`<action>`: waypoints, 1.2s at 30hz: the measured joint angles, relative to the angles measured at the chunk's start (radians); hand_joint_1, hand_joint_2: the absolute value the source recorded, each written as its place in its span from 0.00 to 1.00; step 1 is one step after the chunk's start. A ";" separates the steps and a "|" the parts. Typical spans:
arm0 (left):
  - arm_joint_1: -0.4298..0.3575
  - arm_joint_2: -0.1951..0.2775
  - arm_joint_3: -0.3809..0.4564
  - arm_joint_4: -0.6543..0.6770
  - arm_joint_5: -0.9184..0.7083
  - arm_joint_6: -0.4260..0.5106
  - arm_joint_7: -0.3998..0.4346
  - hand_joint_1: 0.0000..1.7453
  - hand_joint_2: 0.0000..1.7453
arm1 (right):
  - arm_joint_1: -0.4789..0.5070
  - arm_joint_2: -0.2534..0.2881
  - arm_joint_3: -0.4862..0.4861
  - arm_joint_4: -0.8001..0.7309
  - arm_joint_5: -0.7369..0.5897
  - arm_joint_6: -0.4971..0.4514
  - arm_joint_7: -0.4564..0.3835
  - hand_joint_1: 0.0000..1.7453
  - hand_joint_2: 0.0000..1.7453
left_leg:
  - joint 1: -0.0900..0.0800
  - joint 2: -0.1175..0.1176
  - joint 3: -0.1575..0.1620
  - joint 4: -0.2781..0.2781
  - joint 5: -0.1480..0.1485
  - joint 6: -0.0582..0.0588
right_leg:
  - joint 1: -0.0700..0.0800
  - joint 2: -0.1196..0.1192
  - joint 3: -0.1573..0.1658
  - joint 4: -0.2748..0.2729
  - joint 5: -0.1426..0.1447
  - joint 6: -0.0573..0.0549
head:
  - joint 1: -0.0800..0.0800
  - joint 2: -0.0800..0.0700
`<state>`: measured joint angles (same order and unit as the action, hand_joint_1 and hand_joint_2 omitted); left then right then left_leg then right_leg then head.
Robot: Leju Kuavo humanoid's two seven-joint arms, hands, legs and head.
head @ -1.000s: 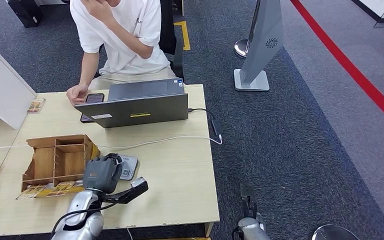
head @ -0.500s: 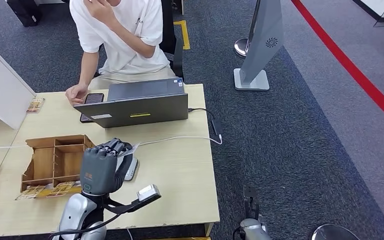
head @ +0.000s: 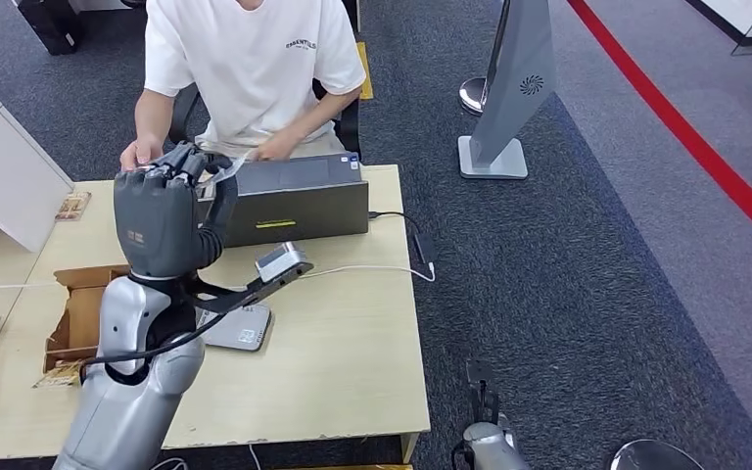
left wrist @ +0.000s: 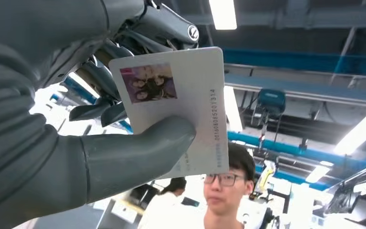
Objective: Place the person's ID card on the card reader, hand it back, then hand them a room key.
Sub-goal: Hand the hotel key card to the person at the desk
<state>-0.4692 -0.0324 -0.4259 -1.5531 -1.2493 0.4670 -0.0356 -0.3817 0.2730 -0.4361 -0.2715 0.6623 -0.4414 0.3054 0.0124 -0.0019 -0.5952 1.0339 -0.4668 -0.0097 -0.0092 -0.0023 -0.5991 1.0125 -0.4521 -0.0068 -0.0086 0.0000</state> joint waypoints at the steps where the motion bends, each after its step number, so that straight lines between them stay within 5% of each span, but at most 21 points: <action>1: -0.028 -0.007 0.007 0.033 -0.020 0.013 0.011 1.00 1.00 | -0.002 0.001 0.003 0.000 0.008 0.005 0.002 0.00 1.00 | 0.000 0.000 0.000 0.000 0.000 0.000 | 0.000 0.000 0.000 0.000 0.000 0.000 | 0.000 0.000; 9: -0.319 -0.042 0.151 0.544 -0.162 0.210 0.053 1.00 1.00 | -0.043 0.043 0.052 0.006 0.070 0.022 0.027 0.00 1.00 | 0.000 0.003 0.001 0.000 0.002 0.000 | 0.000 0.004 -0.001 0.001 0.002 0.000 | -0.001 0.000; 20: -0.387 -0.086 0.227 0.782 -0.169 0.216 0.038 1.00 1.00 | -0.054 0.060 0.072 0.015 0.075 0.022 0.033 0.00 1.00 | 0.000 0.002 -0.003 0.000 0.002 0.000 | 0.000 0.003 -0.004 0.001 0.001 0.000 | -0.001 0.000; 24: -0.388 -0.087 0.237 0.809 -0.170 0.207 0.039 0.00 1.00 | -0.054 0.060 0.073 0.015 0.078 0.025 0.036 0.00 1.00 | 0.000 0.002 -0.003 0.000 0.002 0.000 | 0.000 0.003 -0.004 0.001 0.001 0.000 | -0.001 0.000; 36: -0.350 -0.106 0.243 0.776 -0.131 0.184 -0.014 0.00 1.00 | -0.054 0.058 0.072 0.015 0.078 0.024 0.039 0.00 1.00 | 0.000 0.002 -0.004 0.000 0.002 0.000 | 0.000 0.003 -0.005 0.001 0.001 0.000 | -0.001 0.000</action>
<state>-0.8190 -0.1385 -0.1830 -0.7768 -1.3800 0.6511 -0.0498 -0.4357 0.3313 -0.3643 -0.2564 0.7402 -0.4178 0.3440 0.0123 0.0005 -0.5990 1.0339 -0.4648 -0.0098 -0.0092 0.0003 -0.6036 1.0130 -0.4509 -0.0066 -0.0094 0.0000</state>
